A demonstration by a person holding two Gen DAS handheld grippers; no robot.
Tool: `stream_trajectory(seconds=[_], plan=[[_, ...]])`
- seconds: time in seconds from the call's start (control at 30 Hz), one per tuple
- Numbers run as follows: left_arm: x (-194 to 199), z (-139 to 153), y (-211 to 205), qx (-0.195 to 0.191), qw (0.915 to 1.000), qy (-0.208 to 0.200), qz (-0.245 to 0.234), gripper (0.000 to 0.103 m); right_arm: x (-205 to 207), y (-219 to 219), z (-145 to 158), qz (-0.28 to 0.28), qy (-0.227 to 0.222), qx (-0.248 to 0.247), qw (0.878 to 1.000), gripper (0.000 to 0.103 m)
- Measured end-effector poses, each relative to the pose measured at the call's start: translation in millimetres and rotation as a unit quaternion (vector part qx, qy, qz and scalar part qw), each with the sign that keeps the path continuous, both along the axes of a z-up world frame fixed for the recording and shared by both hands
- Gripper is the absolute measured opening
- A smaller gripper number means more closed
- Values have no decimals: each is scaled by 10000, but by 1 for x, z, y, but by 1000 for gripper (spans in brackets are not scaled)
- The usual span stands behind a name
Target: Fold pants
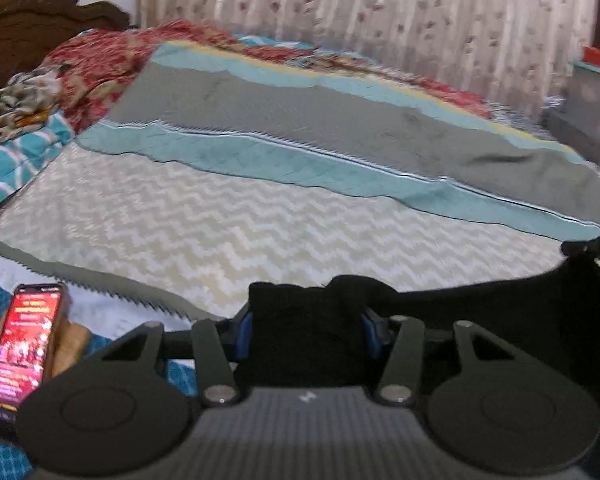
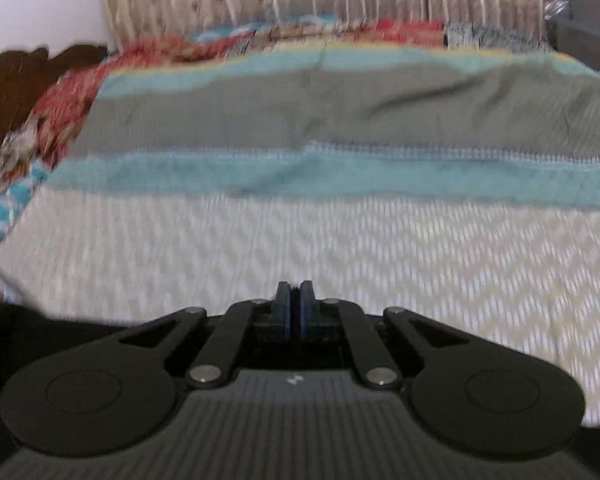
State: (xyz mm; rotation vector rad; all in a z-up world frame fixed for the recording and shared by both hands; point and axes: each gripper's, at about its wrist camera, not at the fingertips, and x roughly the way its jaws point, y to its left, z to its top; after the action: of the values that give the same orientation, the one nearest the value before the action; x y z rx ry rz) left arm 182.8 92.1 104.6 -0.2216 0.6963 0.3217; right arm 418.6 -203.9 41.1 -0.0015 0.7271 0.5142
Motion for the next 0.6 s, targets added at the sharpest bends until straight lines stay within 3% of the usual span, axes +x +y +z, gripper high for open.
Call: stream_trajectory(seconds=[0.17, 0.23, 0.27, 0.33, 0.37, 0.47, 0.53, 0.6], plan=[[41, -37, 19, -74, 9979, 631, 128, 48, 40, 32, -31, -434, 64, -202, 9988, 2], [51, -55, 12, 124, 9939, 1100, 1, 58, 47, 29, -41, -527, 355, -287, 9976, 3], [50, -56, 9, 245, 9933, 1127, -20, 61, 44, 25, -43, -527, 429, -227, 9974, 3], [41, -49, 8, 350, 9937, 1058, -102, 81, 29, 4, -39, -500, 541, 56, 9973, 7], [34, -44, 10, 352, 9941, 1029, -58, 85, 19, -9, -35, -470, 616, 245, 9967, 8], [-2, -21, 21, 55, 9973, 723, 136, 85, -20, -41, -26, -205, 851, 769, 9932, 12], [-26, -4, 24, -141, 9983, 475, 317, 81, -53, -58, -27, 14, 934, 820, 9922, 19], [-36, 10, 17, -210, 9993, 256, 198, 77, -83, -67, -33, 179, 1162, 791, 9899, 27]])
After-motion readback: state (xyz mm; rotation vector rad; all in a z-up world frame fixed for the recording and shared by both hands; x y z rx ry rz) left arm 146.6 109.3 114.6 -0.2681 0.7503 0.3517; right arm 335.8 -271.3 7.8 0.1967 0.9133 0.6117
